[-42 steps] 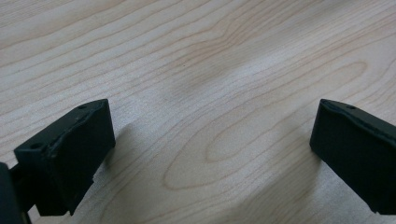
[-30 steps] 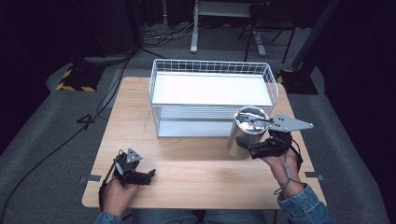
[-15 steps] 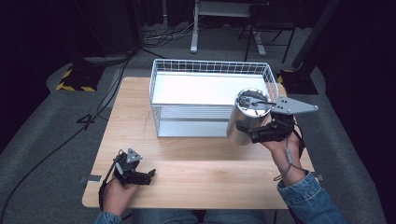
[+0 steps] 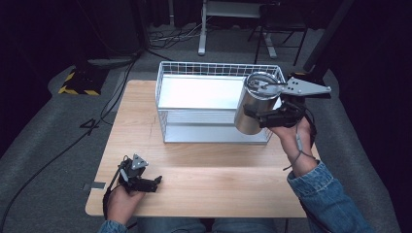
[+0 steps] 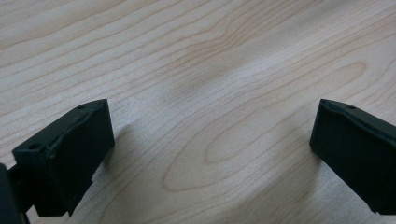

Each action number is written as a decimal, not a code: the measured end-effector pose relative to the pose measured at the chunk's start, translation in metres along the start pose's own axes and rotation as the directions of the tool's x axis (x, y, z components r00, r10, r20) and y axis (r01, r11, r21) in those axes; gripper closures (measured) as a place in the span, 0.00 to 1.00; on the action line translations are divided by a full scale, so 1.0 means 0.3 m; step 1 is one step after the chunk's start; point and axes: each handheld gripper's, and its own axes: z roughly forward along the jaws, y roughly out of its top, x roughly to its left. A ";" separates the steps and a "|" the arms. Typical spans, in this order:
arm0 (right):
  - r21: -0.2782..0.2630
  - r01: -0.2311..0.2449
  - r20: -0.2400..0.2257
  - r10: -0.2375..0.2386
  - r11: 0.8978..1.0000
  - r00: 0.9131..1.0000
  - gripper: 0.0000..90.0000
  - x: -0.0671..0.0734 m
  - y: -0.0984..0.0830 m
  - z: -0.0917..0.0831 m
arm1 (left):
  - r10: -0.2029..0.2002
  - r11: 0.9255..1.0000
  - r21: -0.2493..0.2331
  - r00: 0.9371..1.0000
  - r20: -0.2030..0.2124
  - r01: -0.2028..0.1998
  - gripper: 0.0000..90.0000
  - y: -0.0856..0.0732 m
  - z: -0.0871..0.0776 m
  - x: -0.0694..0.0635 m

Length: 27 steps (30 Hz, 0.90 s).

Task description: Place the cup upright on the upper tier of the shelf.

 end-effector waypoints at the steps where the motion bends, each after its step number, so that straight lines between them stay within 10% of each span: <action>1: -0.006 0.006 0.005 -0.006 1.000 1.000 0.04 -0.007 0.013 0.007 | -0.001 1.000 0.001 1.000 0.000 0.001 0.00 0.000 0.000 0.000; 27: -0.008 -0.041 0.117 0.041 0.999 0.992 0.04 -0.121 0.142 0.215 | -0.001 1.000 0.001 1.000 0.001 0.001 0.00 0.001 0.001 0.000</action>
